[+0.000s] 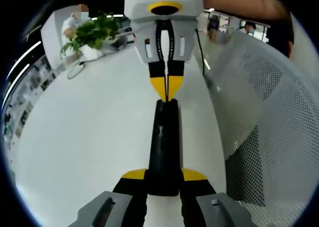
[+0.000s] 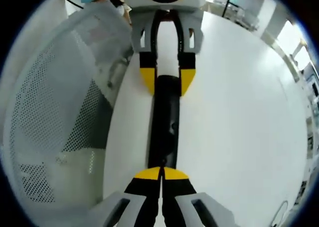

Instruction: Press the specified remote control buttons in sequence, fully releasing each button before pressing the next.

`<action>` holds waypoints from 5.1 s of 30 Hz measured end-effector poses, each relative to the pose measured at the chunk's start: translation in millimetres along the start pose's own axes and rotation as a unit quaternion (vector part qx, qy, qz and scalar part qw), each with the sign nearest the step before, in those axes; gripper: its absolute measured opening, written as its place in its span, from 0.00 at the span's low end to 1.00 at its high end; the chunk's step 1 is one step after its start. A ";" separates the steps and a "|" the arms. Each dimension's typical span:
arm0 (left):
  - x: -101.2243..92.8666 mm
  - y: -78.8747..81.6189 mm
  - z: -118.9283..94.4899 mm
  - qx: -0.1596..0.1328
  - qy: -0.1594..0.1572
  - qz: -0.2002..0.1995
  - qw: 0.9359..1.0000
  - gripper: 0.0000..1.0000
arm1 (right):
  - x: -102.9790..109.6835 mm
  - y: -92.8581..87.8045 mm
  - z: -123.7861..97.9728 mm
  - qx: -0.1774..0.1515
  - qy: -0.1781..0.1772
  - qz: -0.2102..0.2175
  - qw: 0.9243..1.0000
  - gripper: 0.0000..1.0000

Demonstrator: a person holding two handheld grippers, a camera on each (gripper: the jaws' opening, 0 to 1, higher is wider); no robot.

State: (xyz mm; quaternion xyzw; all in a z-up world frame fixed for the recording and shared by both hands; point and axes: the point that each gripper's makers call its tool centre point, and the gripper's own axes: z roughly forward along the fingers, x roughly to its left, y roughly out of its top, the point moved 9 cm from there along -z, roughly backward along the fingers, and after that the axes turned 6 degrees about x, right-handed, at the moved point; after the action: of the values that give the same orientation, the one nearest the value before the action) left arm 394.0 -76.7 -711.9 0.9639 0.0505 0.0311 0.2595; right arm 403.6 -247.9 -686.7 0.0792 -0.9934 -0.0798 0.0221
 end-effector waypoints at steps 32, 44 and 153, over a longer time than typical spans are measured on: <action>-0.4 2.4 0.9 0.004 0.001 -0.004 1.000 0.23 | -3.7 -14.4 -14.6 -0.010 -0.015 0.011 1.000 0.00; -0.1 2.2 1.1 0.004 0.000 -0.005 1.000 0.23 | -4.9 -10.6 -17.3 -0.019 -0.011 0.017 1.000 0.00; 0.4 0.6 1.2 -0.003 0.002 -0.007 1.000 0.23 | -6.9 8.2 -8.2 0.004 0.001 0.016 1.000 0.00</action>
State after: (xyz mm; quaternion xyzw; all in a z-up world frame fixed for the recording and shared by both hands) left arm 394.5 -77.8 -712.7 0.9627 0.0575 0.0309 0.2625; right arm 409.7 -240.1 -677.5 0.0636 -0.9948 -0.0753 0.0238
